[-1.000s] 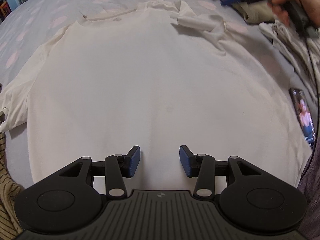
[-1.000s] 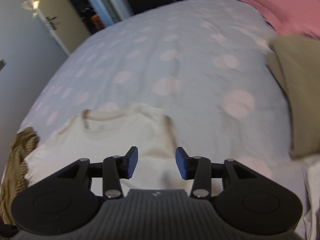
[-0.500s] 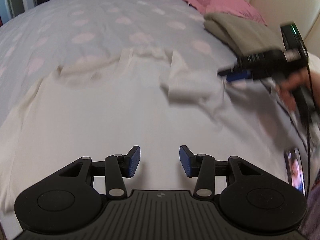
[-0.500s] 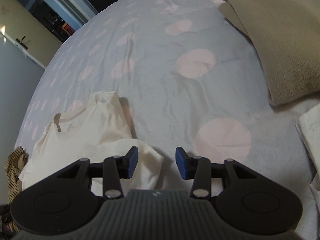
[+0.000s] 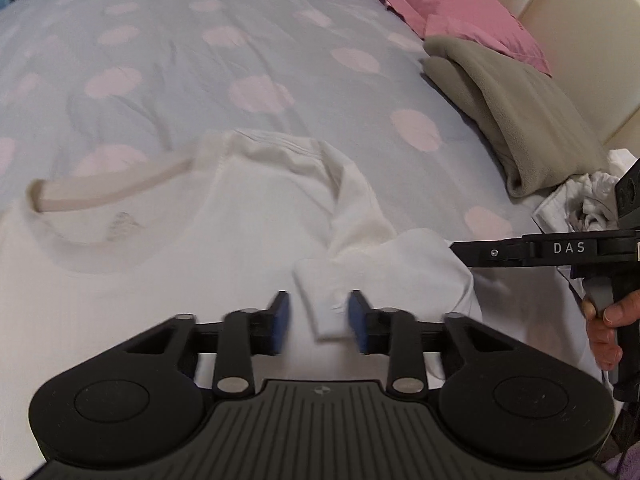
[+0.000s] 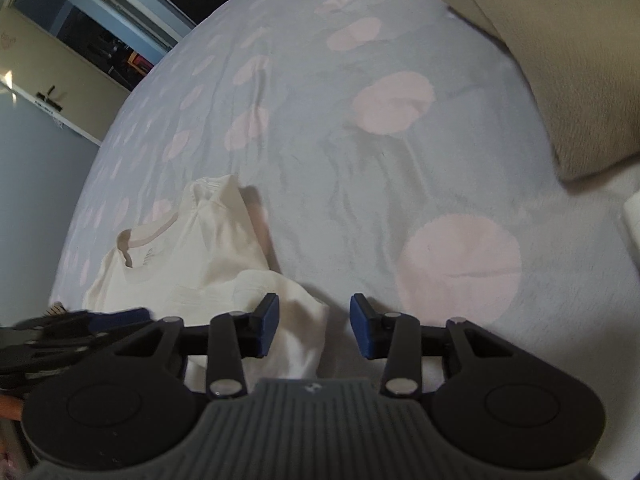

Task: Fold clothes

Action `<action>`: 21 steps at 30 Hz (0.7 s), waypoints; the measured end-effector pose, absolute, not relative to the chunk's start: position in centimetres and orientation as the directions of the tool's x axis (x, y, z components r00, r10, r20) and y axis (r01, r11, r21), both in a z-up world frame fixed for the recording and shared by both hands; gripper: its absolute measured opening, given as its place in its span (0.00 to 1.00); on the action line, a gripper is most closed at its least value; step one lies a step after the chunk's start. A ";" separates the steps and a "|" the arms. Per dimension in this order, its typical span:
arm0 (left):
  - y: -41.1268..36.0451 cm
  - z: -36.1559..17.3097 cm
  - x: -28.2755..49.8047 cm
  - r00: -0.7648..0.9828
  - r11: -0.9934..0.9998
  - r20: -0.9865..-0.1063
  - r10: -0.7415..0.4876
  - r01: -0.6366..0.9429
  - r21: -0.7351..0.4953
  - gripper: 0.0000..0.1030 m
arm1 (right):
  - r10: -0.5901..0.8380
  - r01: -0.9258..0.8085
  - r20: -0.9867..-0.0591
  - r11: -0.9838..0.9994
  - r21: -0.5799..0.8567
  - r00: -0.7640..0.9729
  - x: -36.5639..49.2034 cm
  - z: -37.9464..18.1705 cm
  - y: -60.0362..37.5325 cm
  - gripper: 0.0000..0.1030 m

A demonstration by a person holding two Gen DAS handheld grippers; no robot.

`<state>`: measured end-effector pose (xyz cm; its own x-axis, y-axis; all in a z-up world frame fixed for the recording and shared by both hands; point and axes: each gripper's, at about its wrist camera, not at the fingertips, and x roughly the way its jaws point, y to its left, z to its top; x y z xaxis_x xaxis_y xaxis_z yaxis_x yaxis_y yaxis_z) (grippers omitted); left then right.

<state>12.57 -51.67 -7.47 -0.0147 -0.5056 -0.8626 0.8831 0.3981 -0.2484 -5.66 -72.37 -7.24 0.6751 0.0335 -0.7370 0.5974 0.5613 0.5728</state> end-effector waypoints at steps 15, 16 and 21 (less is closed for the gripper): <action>-57.8 -0.6 8.8 0.085 0.187 -0.748 -0.658 0.981 -0.053 0.00 | -0.081 0.519 -0.641 0.668 0.533 0.763 -12.2 -0.2 -70.8 0.05; -58.6 -0.1 8.3 0.088 0.168 -0.744 -0.662 0.985 -0.033 0.00 | -0.092 0.517 -0.637 0.678 0.523 0.766 -12.7 0.2 -70.4 0.05; -60.5 0.8 6.4 0.094 0.115 -0.732 -0.675 0.993 0.021 0.00 | -0.132 0.482 -0.616 0.754 0.447 0.777 -13.8 1.4 -67.3 0.05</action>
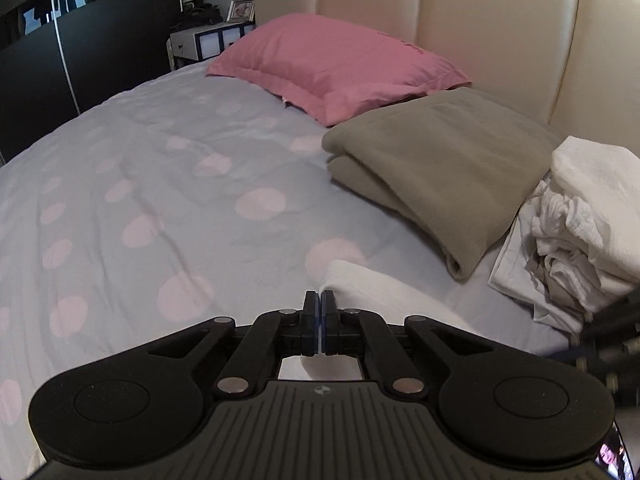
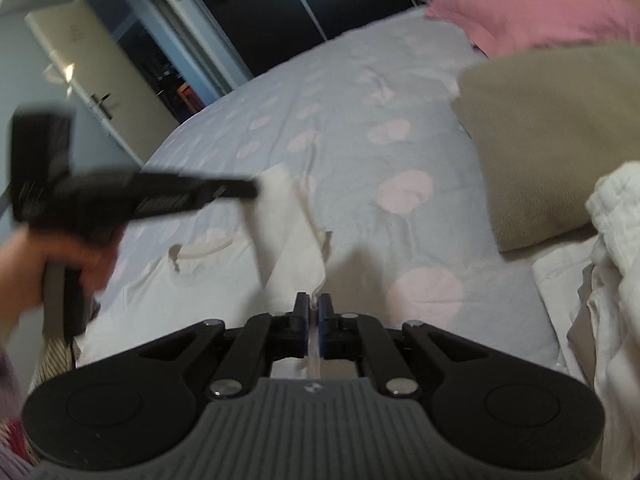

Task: Fold clothes

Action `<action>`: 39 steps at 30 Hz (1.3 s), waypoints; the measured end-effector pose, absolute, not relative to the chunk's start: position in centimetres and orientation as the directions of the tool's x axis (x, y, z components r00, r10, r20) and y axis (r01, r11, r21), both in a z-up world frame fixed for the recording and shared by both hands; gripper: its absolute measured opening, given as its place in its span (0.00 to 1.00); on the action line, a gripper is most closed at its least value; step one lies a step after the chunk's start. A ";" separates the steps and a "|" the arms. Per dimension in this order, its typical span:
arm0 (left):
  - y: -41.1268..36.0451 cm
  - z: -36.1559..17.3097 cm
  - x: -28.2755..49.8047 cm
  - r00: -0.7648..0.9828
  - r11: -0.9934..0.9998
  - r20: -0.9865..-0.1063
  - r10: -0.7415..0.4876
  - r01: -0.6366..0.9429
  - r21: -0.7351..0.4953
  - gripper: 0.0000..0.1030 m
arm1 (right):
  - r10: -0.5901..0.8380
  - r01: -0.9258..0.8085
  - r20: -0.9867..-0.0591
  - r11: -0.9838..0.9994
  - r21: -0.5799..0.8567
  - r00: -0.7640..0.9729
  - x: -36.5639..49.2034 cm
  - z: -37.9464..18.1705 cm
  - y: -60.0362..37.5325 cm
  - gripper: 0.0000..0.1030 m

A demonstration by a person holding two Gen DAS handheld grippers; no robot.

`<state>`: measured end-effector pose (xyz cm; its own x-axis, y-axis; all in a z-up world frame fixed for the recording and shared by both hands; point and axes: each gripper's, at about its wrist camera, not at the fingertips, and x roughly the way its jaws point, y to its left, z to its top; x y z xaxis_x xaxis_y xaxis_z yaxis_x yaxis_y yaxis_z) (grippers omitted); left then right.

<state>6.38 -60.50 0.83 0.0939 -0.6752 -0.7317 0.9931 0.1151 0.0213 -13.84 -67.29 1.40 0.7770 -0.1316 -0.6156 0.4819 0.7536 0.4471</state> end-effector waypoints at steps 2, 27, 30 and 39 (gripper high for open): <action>-60.1 0.8 6.2 0.096 0.100 -0.729 -0.678 0.994 0.038 0.00 | -0.125 0.452 -0.602 0.781 0.431 0.789 -13.7 1.7 -65.9 0.05; -45.5 -4.6 11.1 0.143 0.188 -0.807 -0.574 0.981 0.040 0.17 | -0.010 0.228 -0.707 0.950 0.214 0.707 -9.7 -1.4 -60.1 0.34; -44.8 -3.8 9.9 0.171 0.209 -0.774 -0.609 0.977 0.052 0.17 | -0.070 0.288 -0.728 0.941 0.179 0.682 -10.5 -2.0 -61.8 0.34; -45.4 -5.4 5.1 0.073 0.123 -0.797 -0.599 0.992 -0.002 0.17 | -0.078 0.185 -0.787 0.982 0.047 0.612 -9.9 -5.1 -60.8 0.34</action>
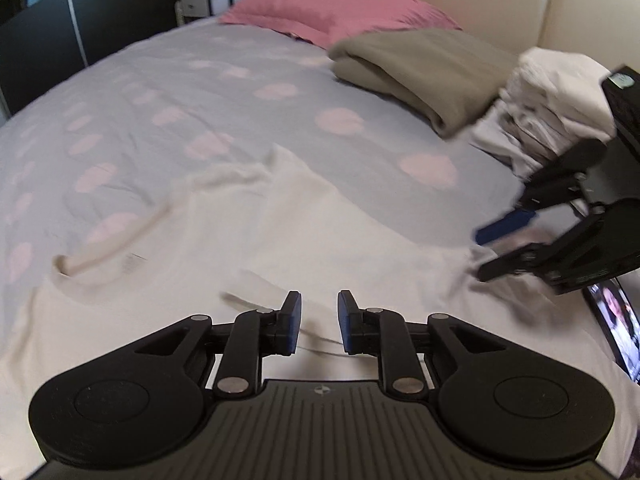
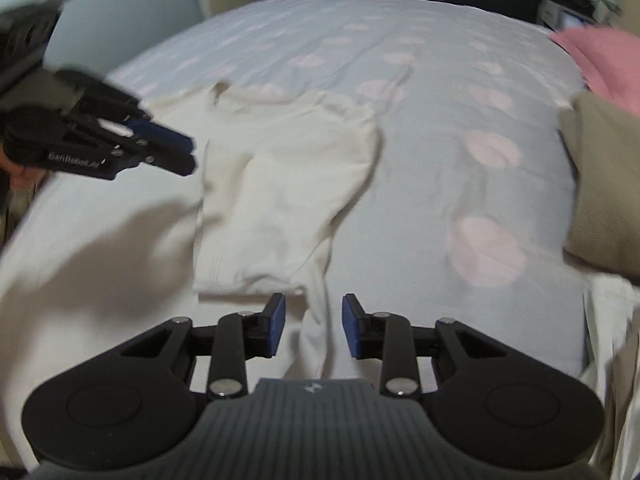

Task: Fold clothes

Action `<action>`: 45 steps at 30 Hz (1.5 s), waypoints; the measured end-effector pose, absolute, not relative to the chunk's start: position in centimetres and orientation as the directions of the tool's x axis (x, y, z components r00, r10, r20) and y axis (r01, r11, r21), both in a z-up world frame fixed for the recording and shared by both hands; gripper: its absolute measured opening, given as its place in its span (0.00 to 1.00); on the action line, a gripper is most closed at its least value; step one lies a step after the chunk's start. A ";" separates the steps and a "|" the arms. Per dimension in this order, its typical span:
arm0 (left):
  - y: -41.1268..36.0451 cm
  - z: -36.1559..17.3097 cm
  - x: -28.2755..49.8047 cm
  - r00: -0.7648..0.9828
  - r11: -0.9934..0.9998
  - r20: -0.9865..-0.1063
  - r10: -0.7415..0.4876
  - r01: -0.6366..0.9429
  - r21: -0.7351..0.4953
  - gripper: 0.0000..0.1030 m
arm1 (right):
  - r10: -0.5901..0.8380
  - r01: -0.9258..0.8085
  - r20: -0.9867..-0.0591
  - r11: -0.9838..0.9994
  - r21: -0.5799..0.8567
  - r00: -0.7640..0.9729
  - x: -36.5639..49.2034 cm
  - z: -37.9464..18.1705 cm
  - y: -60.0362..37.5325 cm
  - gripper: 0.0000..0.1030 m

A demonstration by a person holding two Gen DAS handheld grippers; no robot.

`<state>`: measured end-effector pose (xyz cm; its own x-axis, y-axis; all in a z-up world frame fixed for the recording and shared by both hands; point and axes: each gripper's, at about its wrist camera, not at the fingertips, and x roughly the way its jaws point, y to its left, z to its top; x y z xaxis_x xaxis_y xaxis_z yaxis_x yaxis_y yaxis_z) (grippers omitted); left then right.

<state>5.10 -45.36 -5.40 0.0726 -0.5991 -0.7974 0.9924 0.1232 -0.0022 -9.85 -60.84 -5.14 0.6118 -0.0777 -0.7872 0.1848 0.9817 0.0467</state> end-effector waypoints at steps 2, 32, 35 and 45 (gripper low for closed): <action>-45.4 -6.2 4.5 0.062 0.130 -0.800 -0.596 0.991 -0.020 0.17 | -0.116 0.145 -0.792 0.989 -0.034 0.600 -9.3 -5.7 -59.9 0.34; -52.5 -5.7 8.0 0.132 0.179 -0.797 -0.589 0.983 0.030 0.17 | -0.091 0.360 -0.795 0.918 0.167 0.600 -10.3 -2.4 -64.1 0.10; -55.1 -6.1 9.0 0.129 0.179 -0.791 -0.598 0.984 0.024 0.17 | -0.070 0.339 -0.792 0.924 0.178 0.607 -9.2 -3.0 -63.3 0.10; -61.5 -9.6 12.0 0.097 0.164 -0.801 -0.591 0.987 -0.001 0.08 | -0.052 0.316 -0.822 0.935 0.159 0.567 -7.0 -4.9 -63.1 0.24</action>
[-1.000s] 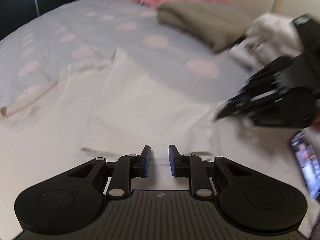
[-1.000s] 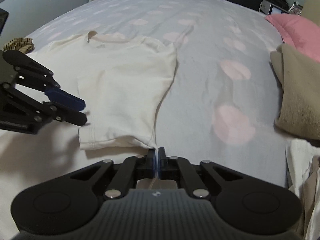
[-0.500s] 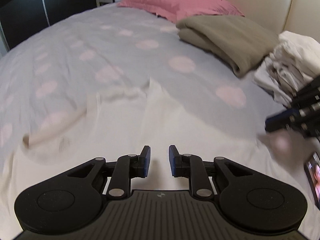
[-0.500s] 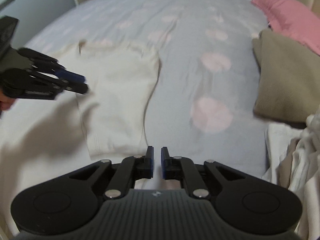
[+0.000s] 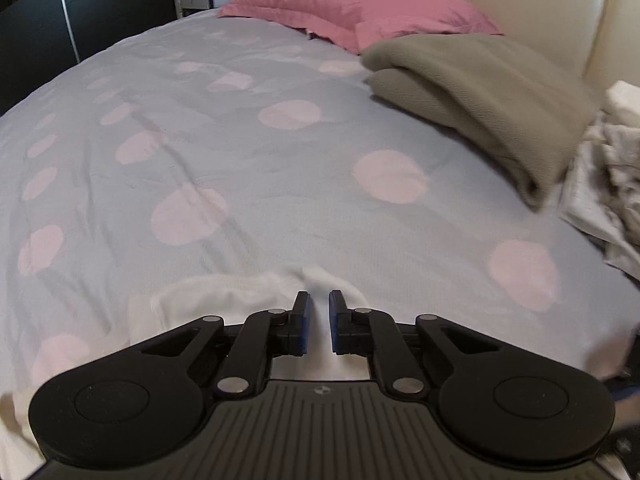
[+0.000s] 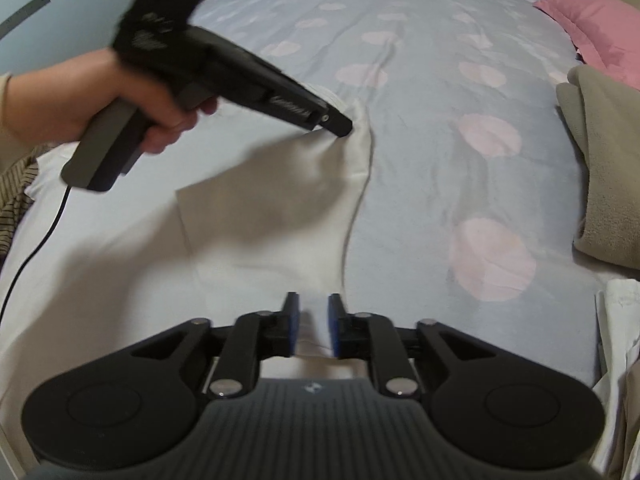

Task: Fold clothes

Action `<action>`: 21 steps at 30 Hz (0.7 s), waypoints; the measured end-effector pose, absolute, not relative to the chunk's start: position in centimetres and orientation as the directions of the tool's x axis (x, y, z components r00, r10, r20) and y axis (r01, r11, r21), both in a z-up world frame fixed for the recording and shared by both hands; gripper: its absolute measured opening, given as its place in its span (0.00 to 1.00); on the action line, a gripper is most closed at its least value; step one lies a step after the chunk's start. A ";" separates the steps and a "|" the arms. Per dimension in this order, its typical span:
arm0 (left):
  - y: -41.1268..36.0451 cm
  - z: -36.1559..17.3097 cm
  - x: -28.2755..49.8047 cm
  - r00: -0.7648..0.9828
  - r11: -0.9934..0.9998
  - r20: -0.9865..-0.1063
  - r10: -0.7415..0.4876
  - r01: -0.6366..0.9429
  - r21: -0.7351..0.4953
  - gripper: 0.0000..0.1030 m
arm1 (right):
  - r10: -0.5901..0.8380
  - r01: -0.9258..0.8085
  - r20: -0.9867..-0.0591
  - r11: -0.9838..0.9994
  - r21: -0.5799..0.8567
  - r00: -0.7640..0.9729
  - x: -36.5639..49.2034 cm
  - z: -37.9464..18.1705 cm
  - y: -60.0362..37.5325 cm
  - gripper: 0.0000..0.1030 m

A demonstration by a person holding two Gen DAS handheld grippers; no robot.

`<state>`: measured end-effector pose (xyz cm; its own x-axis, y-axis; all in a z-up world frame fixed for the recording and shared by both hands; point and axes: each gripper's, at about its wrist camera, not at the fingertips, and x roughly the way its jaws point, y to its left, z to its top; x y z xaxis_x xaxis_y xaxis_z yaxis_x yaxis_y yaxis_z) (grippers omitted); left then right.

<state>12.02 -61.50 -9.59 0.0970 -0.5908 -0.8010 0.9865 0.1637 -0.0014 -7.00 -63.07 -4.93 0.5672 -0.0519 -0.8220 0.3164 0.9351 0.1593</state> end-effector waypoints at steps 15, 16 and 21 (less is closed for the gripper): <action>-60.7 -9.0 11.5 0.197 0.202 -0.778 -0.597 0.975 0.091 0.08 | -0.059 0.334 -0.860 0.933 0.132 0.507 -7.2 -5.0 -63.0 0.32; -59.8 -8.4 10.9 0.194 0.188 -0.773 -0.604 0.977 0.099 0.08 | -0.059 0.327 -0.859 0.936 0.129 0.509 -7.3 -4.7 -62.7 0.32; -54.1 -5.8 6.9 0.157 0.132 -0.767 -0.623 0.987 0.095 0.08 | -0.045 0.282 -0.854 0.952 0.121 0.518 -8.4 -3.1 -60.5 0.33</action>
<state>6.92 -54.13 -5.82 0.1573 -0.6227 -0.7665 0.9867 0.1317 0.0955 -8.43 -60.52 -3.07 0.5177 -0.0451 -0.8544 0.2822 0.9517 0.1208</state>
